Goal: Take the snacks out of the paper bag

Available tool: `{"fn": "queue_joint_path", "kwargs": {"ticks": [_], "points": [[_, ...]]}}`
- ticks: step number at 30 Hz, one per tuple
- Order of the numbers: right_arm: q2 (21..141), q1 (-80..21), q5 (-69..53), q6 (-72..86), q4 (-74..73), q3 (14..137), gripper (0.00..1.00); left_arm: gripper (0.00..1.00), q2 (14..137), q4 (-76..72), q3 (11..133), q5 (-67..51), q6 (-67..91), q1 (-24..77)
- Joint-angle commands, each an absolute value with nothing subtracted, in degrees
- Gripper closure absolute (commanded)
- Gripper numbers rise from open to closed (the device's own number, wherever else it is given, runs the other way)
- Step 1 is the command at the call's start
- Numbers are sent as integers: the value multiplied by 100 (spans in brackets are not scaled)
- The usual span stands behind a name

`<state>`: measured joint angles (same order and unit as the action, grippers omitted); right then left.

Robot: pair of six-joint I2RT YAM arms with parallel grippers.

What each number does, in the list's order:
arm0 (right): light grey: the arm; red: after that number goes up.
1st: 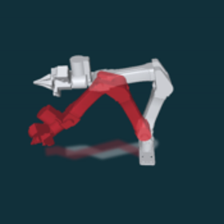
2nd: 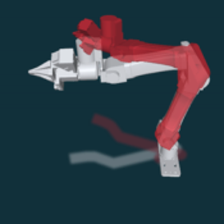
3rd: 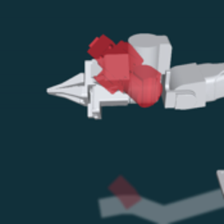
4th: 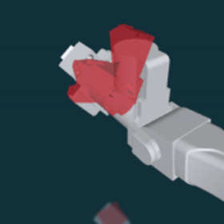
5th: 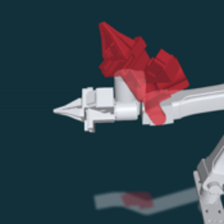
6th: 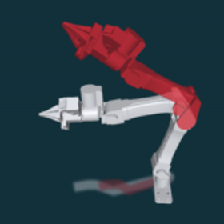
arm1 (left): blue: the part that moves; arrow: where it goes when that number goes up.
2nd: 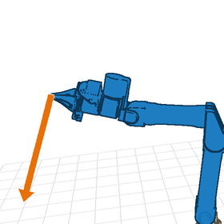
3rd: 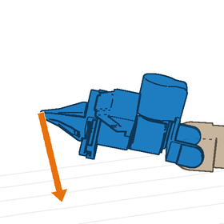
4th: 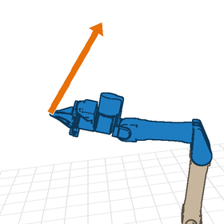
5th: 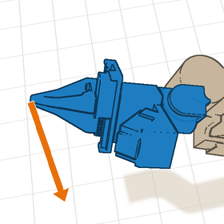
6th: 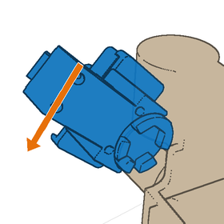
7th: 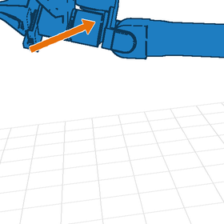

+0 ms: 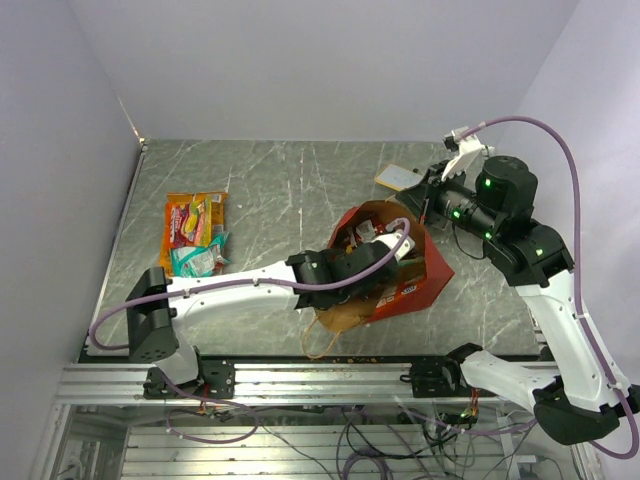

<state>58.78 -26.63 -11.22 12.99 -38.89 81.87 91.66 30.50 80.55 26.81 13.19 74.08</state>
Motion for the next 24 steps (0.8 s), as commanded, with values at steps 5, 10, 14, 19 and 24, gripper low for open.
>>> {"fn": "queue_joint_path", "kwargs": {"ticks": [5, 10, 14, 19, 24], "points": [[5757, -2645, -1099, 1230, -3727, 8200, 100, 89, 10180, 3489, 8768, 2048, 1424, 7068], [5722, -2645, -1042, 1217, -3734, 8163, 100, 76, 10126, 3305, 8404, 1617, 1494, 7014], [5708, -2641, -1027, 1230, -3727, 8130, 100, 67, 10035, 3109, 8137, 1478, 1593, 7005], [5744, -2641, -1020, 1221, -3754, 8172, 100, 61, 10090, 2873, 8056, 1226, 1706, 6991], [5793, -2640, -1052, 1237, -3735, 8194, 100, 81, 10082, 2843, 8140, 1196, 1767, 6989]]}}
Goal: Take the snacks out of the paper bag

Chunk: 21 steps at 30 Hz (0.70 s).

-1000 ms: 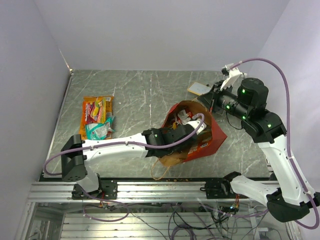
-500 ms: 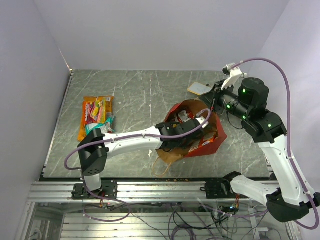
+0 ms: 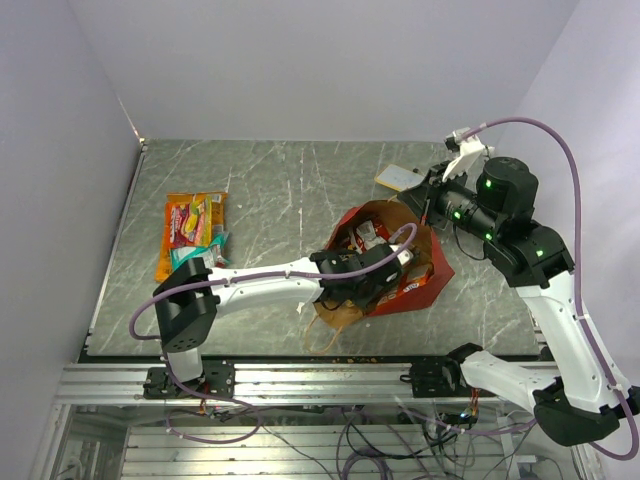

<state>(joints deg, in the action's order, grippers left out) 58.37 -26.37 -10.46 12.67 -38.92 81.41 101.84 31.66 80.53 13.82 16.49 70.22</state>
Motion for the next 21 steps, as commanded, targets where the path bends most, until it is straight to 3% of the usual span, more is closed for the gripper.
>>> {"fn": "queue_joint_path", "kwargs": {"ticks": [1, 3, 21], "points": [[5809, -2645, -1069, 1239, -3720, 8199, 100, 87, 10047, 2865, 8165, 1195, 1767, 6994], [5826, -2645, -1086, 1234, -3718, 8208, 100, 93, 9941, 2953, 8214, 1183, 1783, 6989], [5913, -2645, -1115, 1279, -3688, 8262, 100, 93, 8005, 2969, 7921, 1058, 1897, 6923]]}}
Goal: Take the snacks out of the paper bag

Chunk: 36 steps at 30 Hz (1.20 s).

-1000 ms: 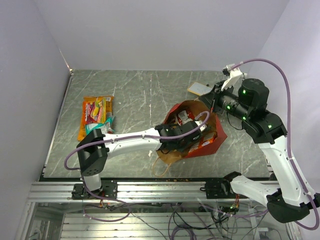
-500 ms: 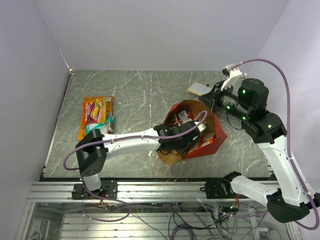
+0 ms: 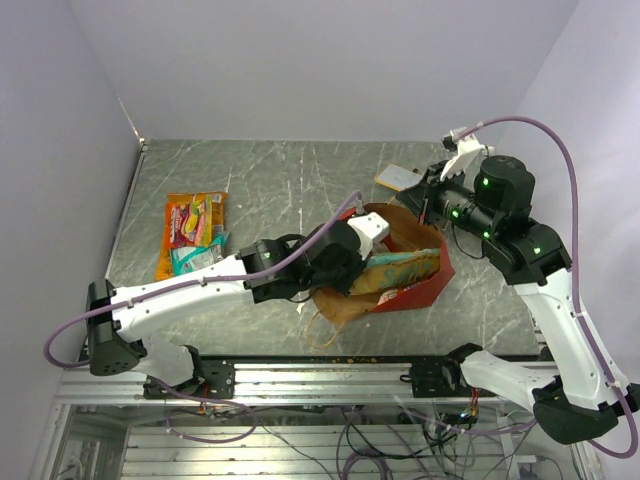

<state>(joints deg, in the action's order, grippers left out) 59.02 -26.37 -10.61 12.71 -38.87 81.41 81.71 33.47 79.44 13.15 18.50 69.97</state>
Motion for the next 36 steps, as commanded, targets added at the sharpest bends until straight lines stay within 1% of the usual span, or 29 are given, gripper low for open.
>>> {"fn": "queue_joint_path", "kwargs": {"ticks": [1, 11, 17, 23, 31, 36], "points": [[5915, -2644, -1124, 1280, -3683, 8268, 100, 93, 7980, 3001, 7943, 1014, 1880, 6910], [5933, -2644, -1179, 1350, -3618, 8224, 100, 93, 7080, 2980, 7893, 555, 1992, 6732], [5896, -2645, -1143, 1385, -3539, 8182, 100, 93, 6590, 3412, 8169, 734, 1958, 6520], [5877, -2646, -892, 1507, -3679, 8133, 100, 93, 6208, 3848, 8824, 1468, 1732, 6312], [6247, -2644, -852, 1490, -3885, 8534, 100, 93, 5904, 3801, 9235, 3497, 1695, 6284], [6279, -2644, -897, 1564, -3700, 8437, 100, 93, 6002, 4380, 9695, 3876, 1622, 6275]]}}
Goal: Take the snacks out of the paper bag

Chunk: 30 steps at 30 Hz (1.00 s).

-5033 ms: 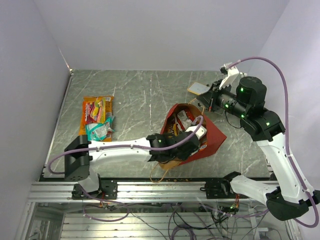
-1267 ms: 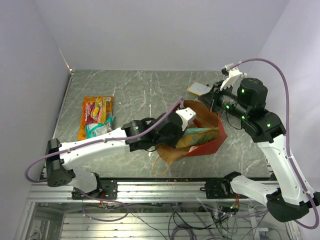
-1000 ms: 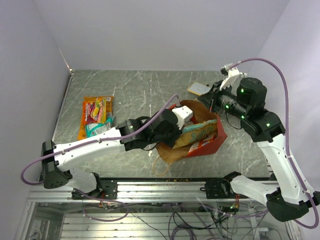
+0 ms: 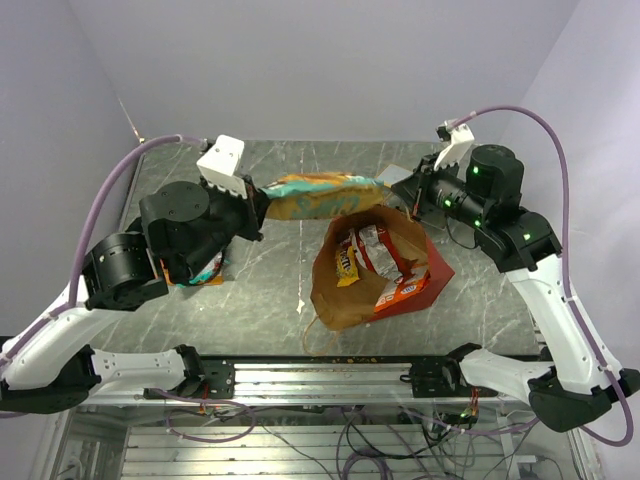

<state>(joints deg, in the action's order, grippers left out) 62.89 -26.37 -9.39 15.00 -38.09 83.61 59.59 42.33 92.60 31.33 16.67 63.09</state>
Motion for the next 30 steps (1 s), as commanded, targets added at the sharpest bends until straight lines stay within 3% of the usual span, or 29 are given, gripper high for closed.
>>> {"fn": "queue_joint_path", "kwargs": {"ticks": [1, 7, 11, 19, 30], "points": [[6261, -2645, -911, 1594, -3660, 8404, 100, 93, 6048, 4517, 9792, 3954, 1609, 6273], [6132, -2638, -884, 1686, -3576, 8310, 100, 93, 6364, 5025, 10002, 4543, 1676, 5881], [5986, -2644, -854, 1670, -3526, 8169, 100, 93, 6965, 5319, 10221, 3668, 1695, 4749], [5893, -2645, -957, 1518, -3450, 8044, 100, 93, 7744, 6148, 10478, 3700, 2075, 2703], [5772, -2645, -1000, 1399, -3324, 7822, 100, 93, 8195, 7064, 10707, 5013, 2175, 1015]]}}
